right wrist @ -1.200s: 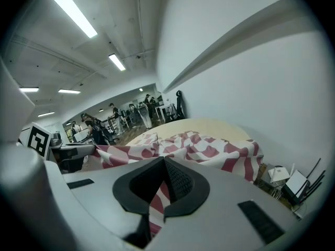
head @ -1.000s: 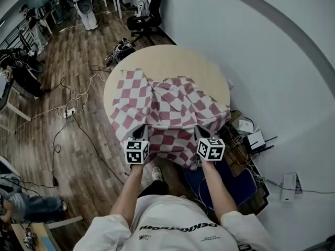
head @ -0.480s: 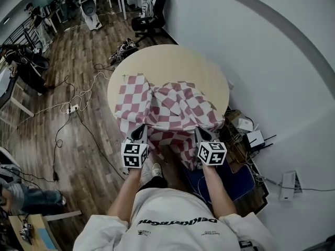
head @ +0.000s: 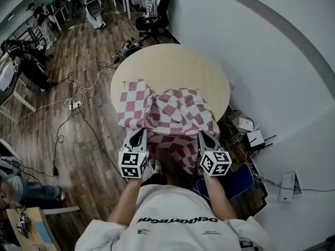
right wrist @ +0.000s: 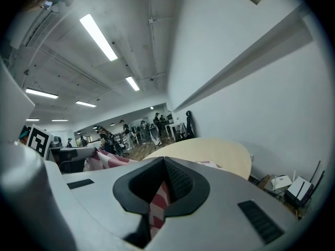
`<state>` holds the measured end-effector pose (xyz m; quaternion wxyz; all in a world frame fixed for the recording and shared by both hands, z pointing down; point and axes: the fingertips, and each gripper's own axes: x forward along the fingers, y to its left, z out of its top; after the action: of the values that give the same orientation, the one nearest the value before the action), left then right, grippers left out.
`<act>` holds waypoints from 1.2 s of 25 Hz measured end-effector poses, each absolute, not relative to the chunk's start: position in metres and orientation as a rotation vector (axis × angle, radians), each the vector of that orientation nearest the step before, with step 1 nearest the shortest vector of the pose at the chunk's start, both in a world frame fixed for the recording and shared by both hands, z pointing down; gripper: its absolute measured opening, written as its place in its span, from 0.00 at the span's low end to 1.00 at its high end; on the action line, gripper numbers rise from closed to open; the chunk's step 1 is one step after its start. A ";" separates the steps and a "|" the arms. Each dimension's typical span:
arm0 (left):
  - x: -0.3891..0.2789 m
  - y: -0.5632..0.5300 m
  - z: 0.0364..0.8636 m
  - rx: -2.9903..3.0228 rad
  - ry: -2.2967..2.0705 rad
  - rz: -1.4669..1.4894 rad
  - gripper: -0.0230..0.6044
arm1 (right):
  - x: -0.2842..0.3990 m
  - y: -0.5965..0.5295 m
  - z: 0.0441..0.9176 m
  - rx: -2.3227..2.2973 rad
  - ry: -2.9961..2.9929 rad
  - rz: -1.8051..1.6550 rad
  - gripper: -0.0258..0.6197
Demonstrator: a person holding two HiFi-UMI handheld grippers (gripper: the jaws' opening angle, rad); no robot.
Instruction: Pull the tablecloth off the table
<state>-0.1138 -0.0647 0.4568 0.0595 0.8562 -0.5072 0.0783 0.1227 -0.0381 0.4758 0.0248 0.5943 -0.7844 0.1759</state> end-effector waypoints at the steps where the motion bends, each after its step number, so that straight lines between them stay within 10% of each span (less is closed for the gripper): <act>1: -0.114 -0.064 0.450 2.595 -1.538 0.229 0.06 | 0.123 -0.037 0.469 1.838 -2.431 0.540 0.09; 30: -0.112 0.053 0.349 2.668 -1.660 -0.030 0.06 | 0.128 0.066 0.377 1.847 -2.624 0.335 0.09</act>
<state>-0.1124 0.0527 0.3493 -0.0006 0.8491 -0.5282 -0.0096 0.1277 0.0658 0.3772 -0.0424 0.5721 -0.8125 0.1037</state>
